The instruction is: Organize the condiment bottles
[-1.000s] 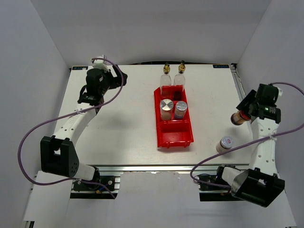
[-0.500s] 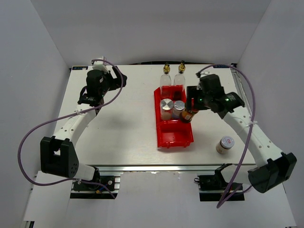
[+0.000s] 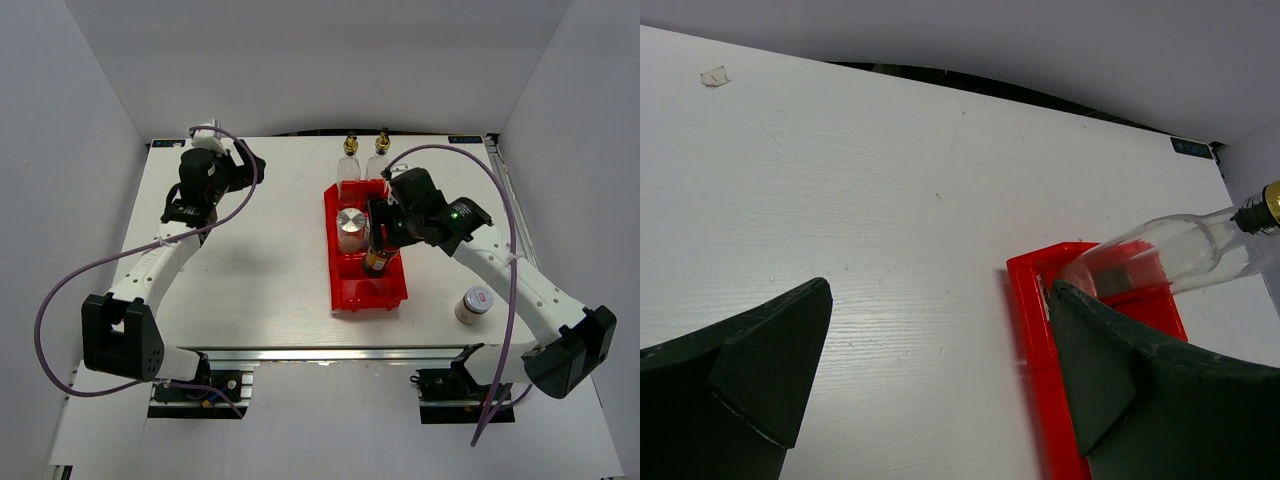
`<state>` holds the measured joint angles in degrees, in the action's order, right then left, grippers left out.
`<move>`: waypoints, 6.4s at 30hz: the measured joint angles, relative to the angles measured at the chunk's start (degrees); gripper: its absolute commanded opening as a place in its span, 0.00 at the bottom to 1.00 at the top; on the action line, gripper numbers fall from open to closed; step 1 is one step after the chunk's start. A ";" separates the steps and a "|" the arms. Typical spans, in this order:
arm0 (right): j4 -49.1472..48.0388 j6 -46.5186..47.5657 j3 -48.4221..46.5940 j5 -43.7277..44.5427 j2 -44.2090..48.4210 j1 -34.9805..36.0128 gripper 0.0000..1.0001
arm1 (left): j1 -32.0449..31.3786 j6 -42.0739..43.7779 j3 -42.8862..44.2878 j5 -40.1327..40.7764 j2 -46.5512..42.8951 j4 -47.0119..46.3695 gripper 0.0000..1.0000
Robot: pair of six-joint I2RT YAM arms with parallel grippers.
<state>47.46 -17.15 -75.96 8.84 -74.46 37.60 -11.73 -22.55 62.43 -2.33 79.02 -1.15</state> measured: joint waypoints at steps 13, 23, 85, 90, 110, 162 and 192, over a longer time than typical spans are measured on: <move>-0.24 -1.75 9.60 2.93 0.00 0.72 0.10 | 0.00 -0.04 -0.04 0.39 -0.20 0.70 0.98; -9.73 -1.88 16.83 4.66 -0.28 0.74 0.57 | 0.00 0.00 -0.04 0.44 -0.28 0.98 0.98; 6.45 -13.46 33.16 2.73 21.75 -43.56 0.89 | 0.00 1.97 1.42 3.13 2.64 3.67 0.98; 6.43 -13.29 34.69 3.02 21.49 -43.56 0.86 | 0.00 1.97 1.42 3.21 2.64 3.65 0.98; 5.07 -5.16 18.21 -4.04 21.59 -39.10 0.02 | 0.00 1.60 0.90 3.26 1.49 3.48 0.98; -11.80 -3.69 13.07 5.62 -8.37 14.64 0.77 | 0.00 -0.81 -5.73 9.44 -9.29 7.91 0.98; -17.73 -4.90 22.58 21.35 23.82 -19.56 0.90 | 0.00 -2.19 -6.34 22.56 -10.62 9.79 0.98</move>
<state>29.74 -22.04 -53.39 30.20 -50.63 18.04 -11.73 -24.73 56.10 20.23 68.40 8.64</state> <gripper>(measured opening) 0.895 0.983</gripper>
